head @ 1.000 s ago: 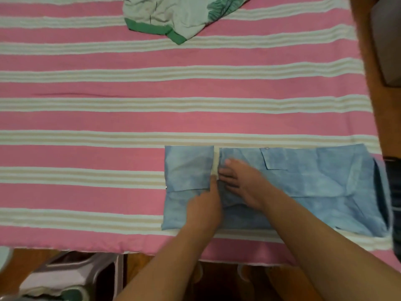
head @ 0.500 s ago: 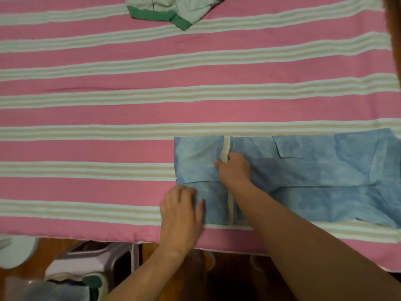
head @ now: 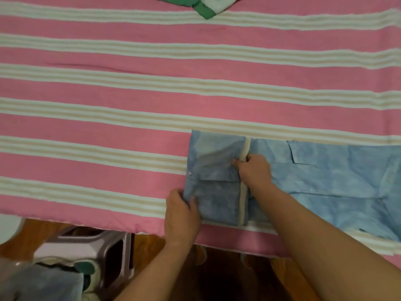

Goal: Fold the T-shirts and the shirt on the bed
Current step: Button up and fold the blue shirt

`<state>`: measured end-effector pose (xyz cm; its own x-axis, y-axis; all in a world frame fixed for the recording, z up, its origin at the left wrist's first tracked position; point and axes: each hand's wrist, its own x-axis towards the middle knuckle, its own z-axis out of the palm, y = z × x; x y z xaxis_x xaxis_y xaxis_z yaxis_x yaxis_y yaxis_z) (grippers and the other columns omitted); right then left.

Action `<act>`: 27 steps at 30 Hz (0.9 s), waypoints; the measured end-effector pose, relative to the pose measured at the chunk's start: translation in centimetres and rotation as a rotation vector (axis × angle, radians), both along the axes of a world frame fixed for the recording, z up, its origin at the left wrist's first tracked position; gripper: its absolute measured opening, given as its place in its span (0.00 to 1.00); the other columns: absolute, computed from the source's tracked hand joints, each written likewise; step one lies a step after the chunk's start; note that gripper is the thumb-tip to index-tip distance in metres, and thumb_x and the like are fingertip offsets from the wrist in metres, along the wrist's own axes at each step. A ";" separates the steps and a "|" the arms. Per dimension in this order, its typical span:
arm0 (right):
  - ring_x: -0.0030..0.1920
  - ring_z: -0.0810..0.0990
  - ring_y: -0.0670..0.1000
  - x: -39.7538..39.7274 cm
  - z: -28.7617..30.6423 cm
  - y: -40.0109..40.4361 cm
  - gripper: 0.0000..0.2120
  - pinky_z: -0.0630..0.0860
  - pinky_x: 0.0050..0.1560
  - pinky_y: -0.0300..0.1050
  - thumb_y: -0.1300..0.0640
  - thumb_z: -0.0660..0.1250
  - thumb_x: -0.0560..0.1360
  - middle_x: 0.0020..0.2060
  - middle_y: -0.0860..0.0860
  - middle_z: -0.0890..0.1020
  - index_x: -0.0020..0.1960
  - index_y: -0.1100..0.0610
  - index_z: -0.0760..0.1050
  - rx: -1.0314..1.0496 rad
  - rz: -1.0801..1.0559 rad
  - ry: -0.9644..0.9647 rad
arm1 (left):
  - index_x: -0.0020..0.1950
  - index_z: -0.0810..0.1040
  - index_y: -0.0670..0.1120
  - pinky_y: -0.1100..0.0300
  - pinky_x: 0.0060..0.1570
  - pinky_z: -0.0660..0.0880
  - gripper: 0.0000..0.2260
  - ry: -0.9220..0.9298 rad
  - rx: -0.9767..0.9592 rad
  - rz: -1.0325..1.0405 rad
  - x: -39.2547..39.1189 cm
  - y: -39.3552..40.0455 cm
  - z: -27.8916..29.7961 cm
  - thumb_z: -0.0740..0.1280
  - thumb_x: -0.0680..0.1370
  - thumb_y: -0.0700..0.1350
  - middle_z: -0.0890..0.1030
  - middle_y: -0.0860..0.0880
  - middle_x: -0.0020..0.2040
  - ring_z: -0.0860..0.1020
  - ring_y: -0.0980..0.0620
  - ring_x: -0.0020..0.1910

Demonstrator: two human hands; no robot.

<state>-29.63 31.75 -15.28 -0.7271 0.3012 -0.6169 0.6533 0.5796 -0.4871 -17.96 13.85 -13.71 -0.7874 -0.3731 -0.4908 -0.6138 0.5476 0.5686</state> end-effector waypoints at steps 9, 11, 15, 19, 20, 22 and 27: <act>0.63 0.73 0.66 -6.9 1.6 -7.0 0.21 0.68 0.65 0.59 0.56 0.68 0.74 0.62 0.60 0.78 0.66 0.60 0.75 0.325 0.927 0.520 | 0.57 0.78 0.54 0.62 0.54 0.74 0.13 0.022 0.284 0.236 3.1 -1.7 -0.9 0.63 0.82 0.36 0.81 0.59 0.53 0.78 0.60 0.54; 0.62 0.74 0.63 -9.1 1.5 -8.6 0.21 0.70 0.61 0.55 0.45 0.63 0.80 0.61 0.58 0.78 0.65 0.59 0.75 0.268 1.054 0.248 | 0.56 0.75 0.58 0.69 0.52 0.74 0.19 0.053 0.299 0.180 3.8 -2.0 -0.8 0.66 0.78 0.33 0.81 0.59 0.53 0.79 0.63 0.53; 0.57 0.77 0.61 -10.9 0.1 -9.5 0.17 0.73 0.53 0.52 0.45 0.62 0.81 0.58 0.59 0.79 0.59 0.58 0.75 0.242 1.015 0.151 | 0.48 0.74 0.56 0.68 0.44 0.73 0.16 0.098 0.195 0.129 4.3 -2.7 -2.1 0.71 0.75 0.34 0.81 0.56 0.45 0.79 0.62 0.45; 0.47 0.73 0.55 -10.6 -1.4 -9.5 0.09 0.66 0.45 0.46 0.51 0.65 0.82 0.51 0.56 0.78 0.51 0.56 0.68 0.113 0.849 0.183 | 0.41 0.72 0.56 0.70 0.41 0.69 0.18 0.147 0.125 0.139 4.8 -2.3 -2.8 0.69 0.74 0.31 0.79 0.57 0.39 0.76 0.63 0.42; 0.46 0.72 0.55 -10.4 -1.6 -9.6 0.09 0.65 0.44 0.46 0.51 0.65 0.82 0.49 0.55 0.76 0.50 0.56 0.68 0.106 0.824 0.199 | 0.41 0.71 0.57 0.67 0.41 0.70 0.19 0.129 0.119 0.154 5.0 -2.3 -2.9 0.68 0.75 0.32 0.79 0.58 0.40 0.77 0.63 0.42; 0.45 0.72 0.55 -10.0 -2.0 -9.6 0.10 0.64 0.44 0.47 0.51 0.64 0.82 0.46 0.54 0.75 0.49 0.56 0.68 0.100 0.811 0.231 | 0.44 0.72 0.57 0.58 0.44 0.73 0.15 0.061 0.103 0.137 5.0 -2.4 -3.0 0.66 0.77 0.35 0.80 0.57 0.42 0.78 0.56 0.43; 0.47 0.76 0.61 -7.6 -1.5 -7.4 0.09 0.74 0.48 0.57 0.55 0.67 0.77 0.49 0.59 0.78 0.52 0.61 0.76 0.389 0.885 0.733 | 0.44 0.69 0.51 0.54 0.37 0.69 0.05 0.005 -0.267 -0.406 3.7 -4.6 -1.0 0.65 0.74 0.48 0.73 0.53 0.40 0.76 0.47 0.38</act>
<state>-37.20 24.32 -16.81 -0.9138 -0.4032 0.0487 -0.4007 0.8756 -0.2696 -14.26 9.27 -14.67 -0.8976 -0.1478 -0.4153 -0.3180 0.8696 0.3777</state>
